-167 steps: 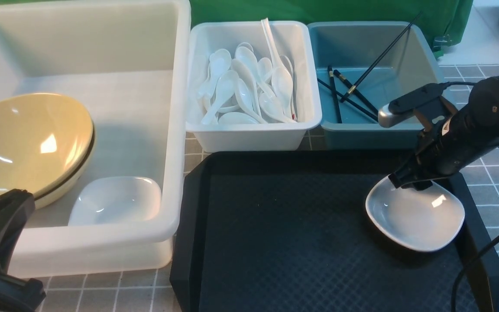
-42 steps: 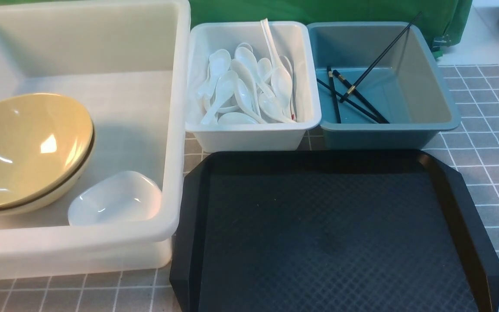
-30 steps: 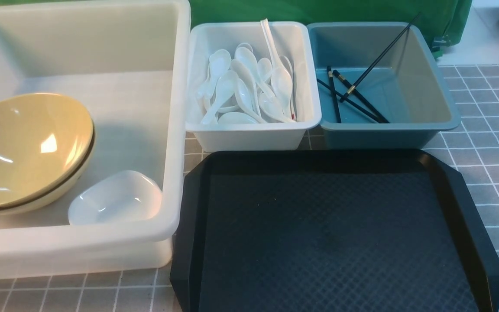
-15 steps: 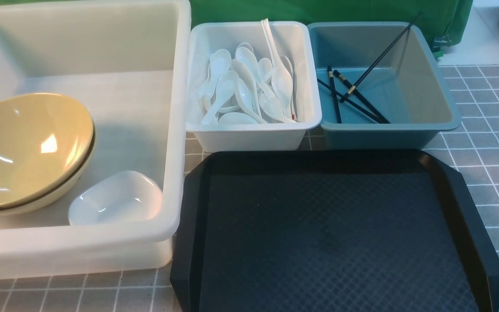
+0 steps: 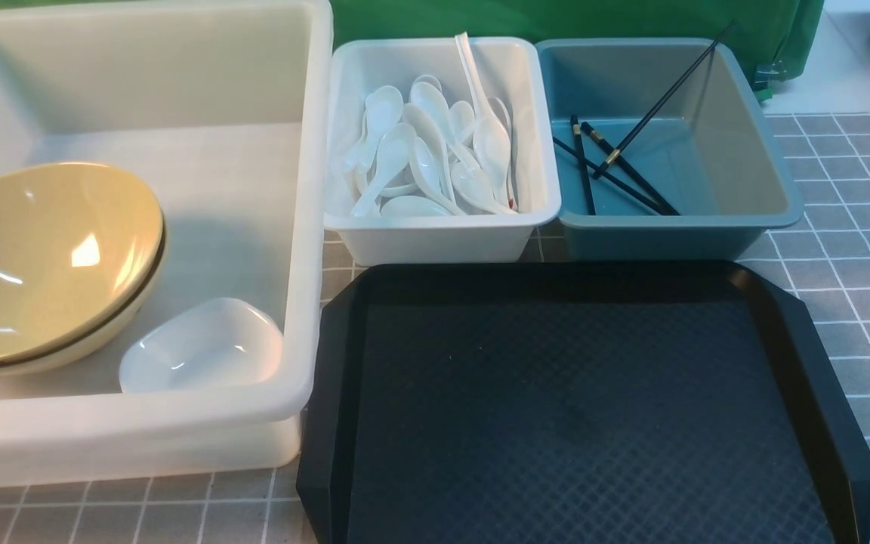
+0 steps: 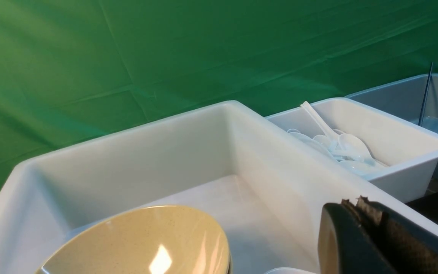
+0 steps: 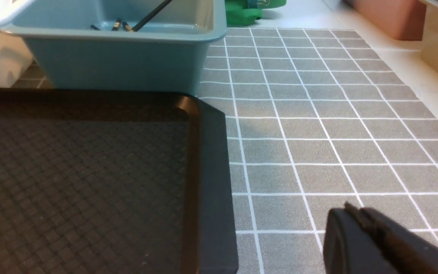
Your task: On grey table put chopsticks spoon bowls plates into blue grey white boxes.
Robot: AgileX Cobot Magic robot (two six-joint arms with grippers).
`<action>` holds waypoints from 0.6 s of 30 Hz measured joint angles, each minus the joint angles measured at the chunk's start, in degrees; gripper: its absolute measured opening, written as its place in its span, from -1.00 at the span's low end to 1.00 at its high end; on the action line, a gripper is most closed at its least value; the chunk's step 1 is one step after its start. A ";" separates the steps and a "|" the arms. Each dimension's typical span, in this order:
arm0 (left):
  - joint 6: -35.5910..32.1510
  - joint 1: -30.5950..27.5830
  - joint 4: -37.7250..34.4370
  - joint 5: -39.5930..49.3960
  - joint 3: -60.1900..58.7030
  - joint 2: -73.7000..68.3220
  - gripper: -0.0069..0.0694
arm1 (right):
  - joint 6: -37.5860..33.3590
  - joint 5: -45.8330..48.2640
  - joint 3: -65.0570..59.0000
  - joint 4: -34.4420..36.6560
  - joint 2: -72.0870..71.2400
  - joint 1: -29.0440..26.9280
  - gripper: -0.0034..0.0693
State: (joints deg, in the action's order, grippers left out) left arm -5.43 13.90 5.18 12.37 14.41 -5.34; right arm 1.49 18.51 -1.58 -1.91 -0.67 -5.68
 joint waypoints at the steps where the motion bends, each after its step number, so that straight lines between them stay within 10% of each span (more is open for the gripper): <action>1: 0.00 0.00 0.00 -0.81 -0.56 0.14 -0.84 | 0.00 0.00 0.00 0.00 0.00 0.00 -0.78; 18: 2.09 -17.76 -6.90 -12.02 -15.81 6.12 -0.84 | 0.00 0.00 0.00 0.17 0.00 0.00 -0.78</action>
State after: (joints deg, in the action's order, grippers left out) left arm -3.34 -3.87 -1.73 0.35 -1.40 0.78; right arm 1.49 18.51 -1.58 -1.74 -0.67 -5.68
